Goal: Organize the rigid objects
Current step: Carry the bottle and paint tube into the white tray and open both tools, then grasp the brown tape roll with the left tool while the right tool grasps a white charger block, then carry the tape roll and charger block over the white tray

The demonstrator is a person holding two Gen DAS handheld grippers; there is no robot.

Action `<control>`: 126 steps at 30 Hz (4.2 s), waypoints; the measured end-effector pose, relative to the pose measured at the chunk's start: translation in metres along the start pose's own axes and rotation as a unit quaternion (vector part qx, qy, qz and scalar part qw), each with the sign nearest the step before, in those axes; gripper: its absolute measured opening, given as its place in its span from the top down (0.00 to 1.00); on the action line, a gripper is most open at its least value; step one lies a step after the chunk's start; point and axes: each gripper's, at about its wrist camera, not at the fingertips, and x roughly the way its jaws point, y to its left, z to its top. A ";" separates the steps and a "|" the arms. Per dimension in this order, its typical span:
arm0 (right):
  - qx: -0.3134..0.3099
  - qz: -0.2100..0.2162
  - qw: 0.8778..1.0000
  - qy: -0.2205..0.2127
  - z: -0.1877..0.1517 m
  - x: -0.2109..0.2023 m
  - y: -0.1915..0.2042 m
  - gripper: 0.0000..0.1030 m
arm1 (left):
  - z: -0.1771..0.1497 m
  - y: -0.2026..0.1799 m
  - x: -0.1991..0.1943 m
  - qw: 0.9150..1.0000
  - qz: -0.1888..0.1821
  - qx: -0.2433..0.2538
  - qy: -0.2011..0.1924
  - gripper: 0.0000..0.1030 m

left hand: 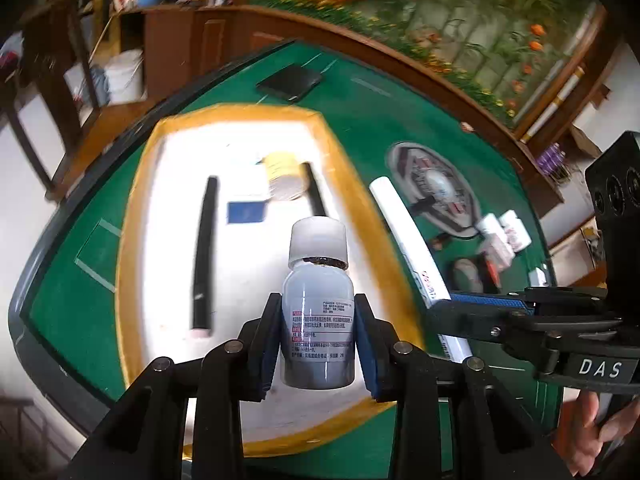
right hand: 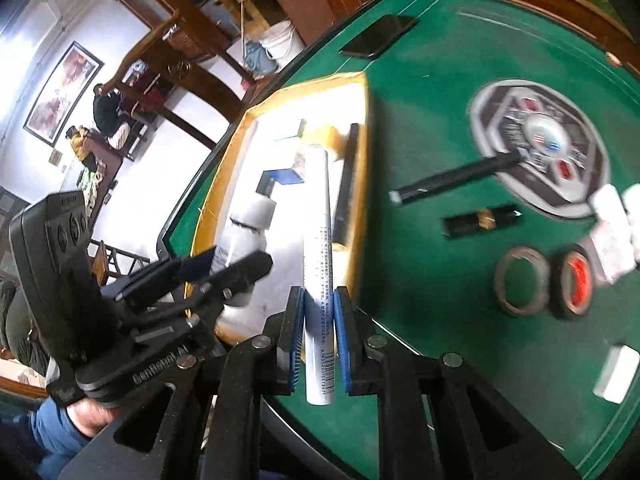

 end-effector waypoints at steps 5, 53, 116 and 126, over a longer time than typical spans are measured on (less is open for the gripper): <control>0.010 -0.002 1.000 0.028 0.009 0.032 0.010 0.86 | -0.004 0.022 0.015 0.999 0.009 -0.026 0.027 0.65; 0.085 -0.005 0.996 -0.025 -0.017 -0.005 -0.038 0.84 | -0.011 -0.035 0.020 0.998 -0.008 0.040 0.043 0.49; 0.234 -0.197 0.951 -0.052 -0.115 -0.074 -0.242 0.55 | -0.055 -0.174 0.071 0.971 -0.005 0.235 0.048 0.40; 0.229 -0.157 0.958 -0.072 -0.122 -0.081 -0.227 0.56 | -0.055 -0.179 0.068 0.969 -0.012 0.242 0.039 0.40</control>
